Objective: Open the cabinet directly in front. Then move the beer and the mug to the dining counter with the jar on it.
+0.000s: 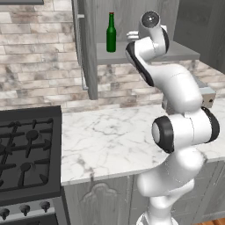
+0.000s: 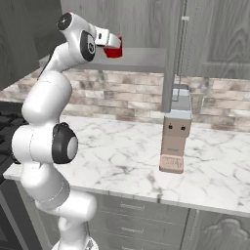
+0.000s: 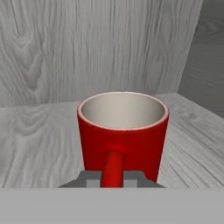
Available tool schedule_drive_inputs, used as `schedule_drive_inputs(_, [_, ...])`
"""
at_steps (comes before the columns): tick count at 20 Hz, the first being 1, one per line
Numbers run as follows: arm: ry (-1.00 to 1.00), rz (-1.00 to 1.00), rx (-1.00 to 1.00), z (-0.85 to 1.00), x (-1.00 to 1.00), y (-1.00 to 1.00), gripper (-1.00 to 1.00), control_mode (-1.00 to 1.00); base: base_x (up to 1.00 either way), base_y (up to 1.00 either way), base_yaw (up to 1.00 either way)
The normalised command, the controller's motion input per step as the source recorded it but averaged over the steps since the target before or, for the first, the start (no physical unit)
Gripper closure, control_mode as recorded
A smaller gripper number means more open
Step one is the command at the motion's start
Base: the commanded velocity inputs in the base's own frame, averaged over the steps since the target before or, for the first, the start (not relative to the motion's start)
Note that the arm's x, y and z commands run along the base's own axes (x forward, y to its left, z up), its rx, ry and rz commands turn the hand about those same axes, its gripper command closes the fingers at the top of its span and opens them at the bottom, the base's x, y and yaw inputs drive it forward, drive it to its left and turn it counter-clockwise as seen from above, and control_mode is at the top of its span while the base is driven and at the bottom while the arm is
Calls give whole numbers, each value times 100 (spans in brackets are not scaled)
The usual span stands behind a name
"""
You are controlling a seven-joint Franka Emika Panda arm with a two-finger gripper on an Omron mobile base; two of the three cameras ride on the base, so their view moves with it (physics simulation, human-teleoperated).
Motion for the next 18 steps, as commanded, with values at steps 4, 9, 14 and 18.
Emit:
schedule_drive_inputs(4, [-17,3,0,-32,-100,-24,100,-100,0,0,0])
schedule_drive_inputs(9, [-25,9,7,-21,-100,-26,100,-100,0,0,0])
schedule_drive_inputs(14, [-4,32,3,1,-100,-1,100,-100,0,0,0])
schedule_drive_inputs(18, [0,41,0,-3,-100,0,100,-100,0,0,0])
